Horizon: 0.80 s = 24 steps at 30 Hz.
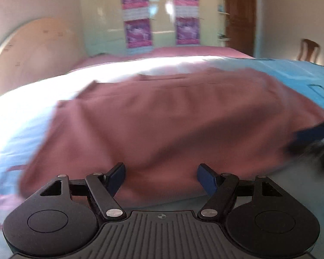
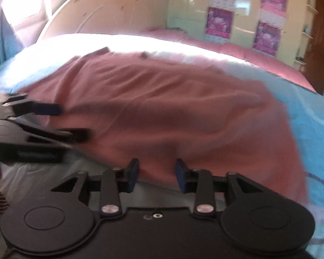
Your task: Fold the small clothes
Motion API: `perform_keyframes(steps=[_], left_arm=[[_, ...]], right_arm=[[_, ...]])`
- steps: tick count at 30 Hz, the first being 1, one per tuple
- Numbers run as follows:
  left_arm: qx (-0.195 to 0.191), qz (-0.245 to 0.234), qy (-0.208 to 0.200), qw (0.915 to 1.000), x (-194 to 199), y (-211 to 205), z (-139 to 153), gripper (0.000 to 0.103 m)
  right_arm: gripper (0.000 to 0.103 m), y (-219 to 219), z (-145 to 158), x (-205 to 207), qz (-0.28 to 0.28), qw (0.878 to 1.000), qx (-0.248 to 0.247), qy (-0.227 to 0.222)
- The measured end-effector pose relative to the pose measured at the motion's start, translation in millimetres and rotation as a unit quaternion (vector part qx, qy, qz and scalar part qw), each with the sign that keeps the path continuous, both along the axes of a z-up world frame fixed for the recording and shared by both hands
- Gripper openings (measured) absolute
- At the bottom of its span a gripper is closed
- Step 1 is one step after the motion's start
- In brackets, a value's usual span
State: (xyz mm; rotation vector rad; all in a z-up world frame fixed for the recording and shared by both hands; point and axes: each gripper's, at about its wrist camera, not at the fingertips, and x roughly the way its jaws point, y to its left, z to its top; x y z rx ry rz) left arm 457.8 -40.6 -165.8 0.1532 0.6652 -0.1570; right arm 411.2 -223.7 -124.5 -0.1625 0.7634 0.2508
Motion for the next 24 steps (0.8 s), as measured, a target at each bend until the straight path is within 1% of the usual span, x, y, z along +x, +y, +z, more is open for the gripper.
perform_keyframes(steps=[1,2,4,5,6,7,8,9,10,12,13,14,16,17,18,19,22,24], left_arm=[[-0.001,0.019,0.005,0.9998,3,18,-1,0.073],[-0.011,0.032,0.009,0.9994,4,35,-3,0.073],[-0.032,0.046,0.009,0.9984,4,63,-1,0.074],[-0.024,0.06,0.005,0.9979,3,67,2,0.074],[-0.004,0.073,0.0,0.9973,5,67,3,0.074],[0.006,0.082,-0.004,0.9966,6,69,4,0.074],[-0.007,0.092,-0.002,0.9958,7,74,4,0.074],[-0.025,0.096,0.009,0.9951,10,79,1,0.074],[-0.025,0.096,0.026,0.9947,19,83,-7,0.074],[-0.01,0.099,0.018,0.9948,19,81,-4,0.074],[-0.009,0.101,0.008,0.9948,17,81,-1,0.074],[-0.01,0.103,0.009,0.9946,20,82,-2,0.074],[-0.026,0.106,0.026,0.9937,23,90,-10,0.074],[-0.03,0.108,0.021,0.9935,22,93,-10,0.074],[-0.029,0.113,0.017,0.993,23,93,-9,0.074],[-0.031,0.114,0.011,0.993,18,95,-7,0.074],[-0.018,0.111,0.028,0.9933,20,97,-12,0.075],[-0.022,0.115,0.032,0.9926,21,99,-11,0.076]], right_arm=[[0.031,-13,4,1,-0.027,1.0,-0.009,-0.011],[0.028,-34,6,4,-0.057,0.998,-0.009,-0.01],[0.026,-71,0,8,-0.114,0.993,-0.004,0.017],[0.026,-86,-3,7,-0.123,0.992,-0.005,0.024],[0.026,-91,-1,5,-0.12,0.992,-0.005,0.026],[0.026,-91,1,3,-0.113,0.993,-0.016,0.029],[0.026,-87,3,1,-0.103,0.994,-0.033,0.023],[0.027,-85,5,-2,-0.105,0.994,-0.044,0.007],[0.026,-85,4,-1,-0.11,0.993,-0.037,0.003],[0.026,-92,-5,6,-0.119,0.992,-0.028,0.026],[0.026,-92,-3,8,-0.119,0.992,-0.03,0.025],[0.023,-91,2,8,-0.121,0.992,-0.024,0.021],[0.02,-94,9,4,-0.126,0.992,0.002,0.007],[0.019,-95,6,7,-0.131,0.991,0.002,0.018],[0.019,-98,-1,11,-0.135,0.99,-0.009,0.034],[0.019,-99,-3,11,-0.133,0.991,-0.008,0.033],[0.019,-102,4,8,-0.138,0.99,-0.007,0.018],[0.019,-107,-4,9,-0.144,0.989,-0.008,0.034]])
